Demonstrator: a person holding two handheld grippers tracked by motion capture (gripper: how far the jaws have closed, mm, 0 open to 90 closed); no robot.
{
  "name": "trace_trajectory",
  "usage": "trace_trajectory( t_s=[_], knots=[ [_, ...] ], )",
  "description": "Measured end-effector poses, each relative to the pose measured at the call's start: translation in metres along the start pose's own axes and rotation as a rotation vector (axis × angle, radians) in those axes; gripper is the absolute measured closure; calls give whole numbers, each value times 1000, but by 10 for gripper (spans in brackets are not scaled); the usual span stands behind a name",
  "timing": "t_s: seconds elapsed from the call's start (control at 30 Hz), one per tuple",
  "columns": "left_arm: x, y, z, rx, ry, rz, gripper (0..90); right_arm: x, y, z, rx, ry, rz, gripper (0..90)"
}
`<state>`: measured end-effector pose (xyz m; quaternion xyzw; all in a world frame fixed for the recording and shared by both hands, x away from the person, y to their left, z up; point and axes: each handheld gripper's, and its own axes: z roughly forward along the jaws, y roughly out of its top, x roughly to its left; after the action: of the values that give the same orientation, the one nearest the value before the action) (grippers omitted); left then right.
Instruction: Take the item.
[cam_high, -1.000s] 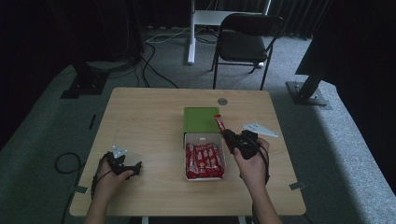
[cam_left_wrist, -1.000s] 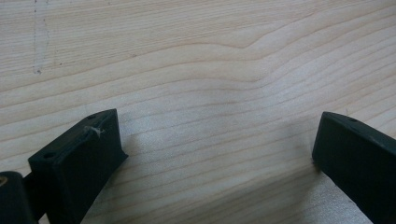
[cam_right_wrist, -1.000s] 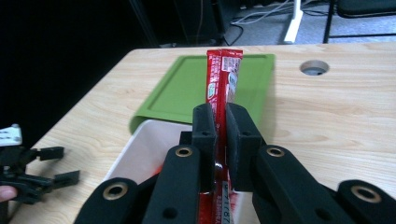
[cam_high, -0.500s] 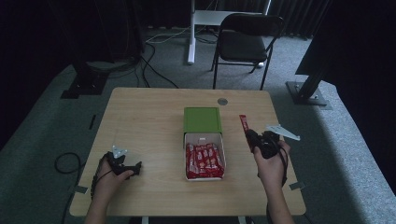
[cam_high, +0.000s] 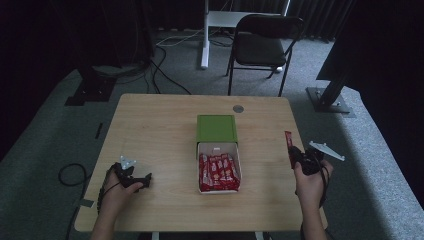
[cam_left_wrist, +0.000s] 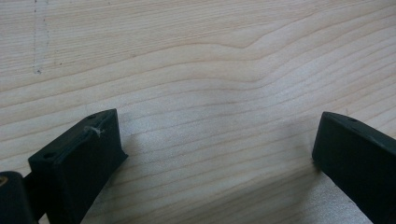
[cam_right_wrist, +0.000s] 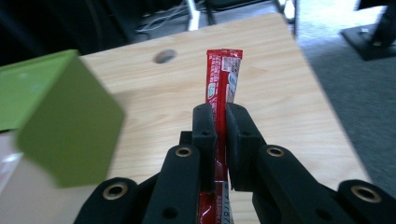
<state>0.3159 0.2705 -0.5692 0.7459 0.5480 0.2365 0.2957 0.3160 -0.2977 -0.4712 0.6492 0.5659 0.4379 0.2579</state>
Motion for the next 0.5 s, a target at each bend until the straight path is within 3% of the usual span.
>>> trace_trajectory(
  t_s=[0.13, 0.27, 0.5],
  knots=[
    [0, 0, 0, 0, 0, 1, 23, -16, -10, 6, 0, -53, -2, 831],
    [0, 0, 0, -1, 0, 0, 23, -31, -22, 16, 40, -101, 6, 831],
    [0, 0, 0, -2, 0, -1, 23, -50, -36, 27, 68, -135, 41, 830]
  ],
)
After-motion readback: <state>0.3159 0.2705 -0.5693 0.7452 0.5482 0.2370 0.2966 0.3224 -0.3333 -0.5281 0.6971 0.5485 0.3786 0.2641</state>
